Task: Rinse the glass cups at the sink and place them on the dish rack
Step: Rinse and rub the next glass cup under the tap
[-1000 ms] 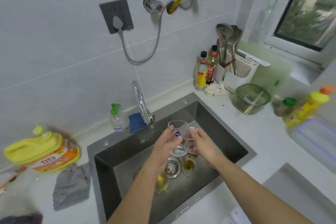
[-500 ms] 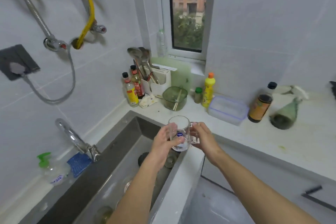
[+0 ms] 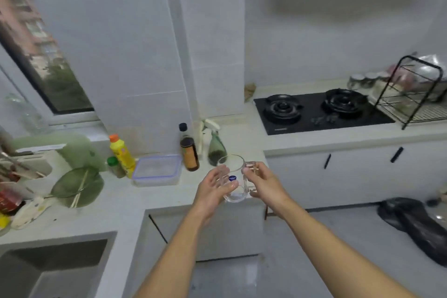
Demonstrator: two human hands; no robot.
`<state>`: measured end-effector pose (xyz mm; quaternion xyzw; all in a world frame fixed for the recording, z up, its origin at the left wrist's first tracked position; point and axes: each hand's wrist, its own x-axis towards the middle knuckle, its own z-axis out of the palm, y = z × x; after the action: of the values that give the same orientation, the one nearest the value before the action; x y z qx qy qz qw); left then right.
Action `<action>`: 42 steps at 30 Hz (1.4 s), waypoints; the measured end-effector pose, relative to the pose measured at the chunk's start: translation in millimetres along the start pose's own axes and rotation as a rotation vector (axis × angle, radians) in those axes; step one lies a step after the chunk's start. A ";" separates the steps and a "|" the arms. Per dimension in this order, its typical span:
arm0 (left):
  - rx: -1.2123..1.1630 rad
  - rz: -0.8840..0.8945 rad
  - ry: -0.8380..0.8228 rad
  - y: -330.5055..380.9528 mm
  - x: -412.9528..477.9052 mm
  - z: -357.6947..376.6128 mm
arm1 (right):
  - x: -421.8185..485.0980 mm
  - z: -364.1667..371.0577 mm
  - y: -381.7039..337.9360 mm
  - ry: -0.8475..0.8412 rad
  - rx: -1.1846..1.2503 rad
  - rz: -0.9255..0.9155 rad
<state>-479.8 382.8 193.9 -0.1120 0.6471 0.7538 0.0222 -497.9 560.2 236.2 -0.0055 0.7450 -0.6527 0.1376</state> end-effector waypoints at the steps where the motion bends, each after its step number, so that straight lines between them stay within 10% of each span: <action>1: 0.008 -0.001 -0.024 -2.3 6.7 23.6 | 1.4 -23.7 3.3 0.023 0.001 0.005; 29: 0.217 -0.025 -0.711 -17.9 231.4 500.6 | 80.9 -455.0 55.5 0.807 0.111 0.061; 42: 0.221 -0.122 -0.792 -46.6 283.1 729.2 | 110.9 -668.1 80.4 0.840 0.095 0.003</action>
<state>-849.4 1073.8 192.9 0.1517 0.6577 0.6619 0.3261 -732.6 1200.0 209.6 0.2685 0.7055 -0.6315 -0.1772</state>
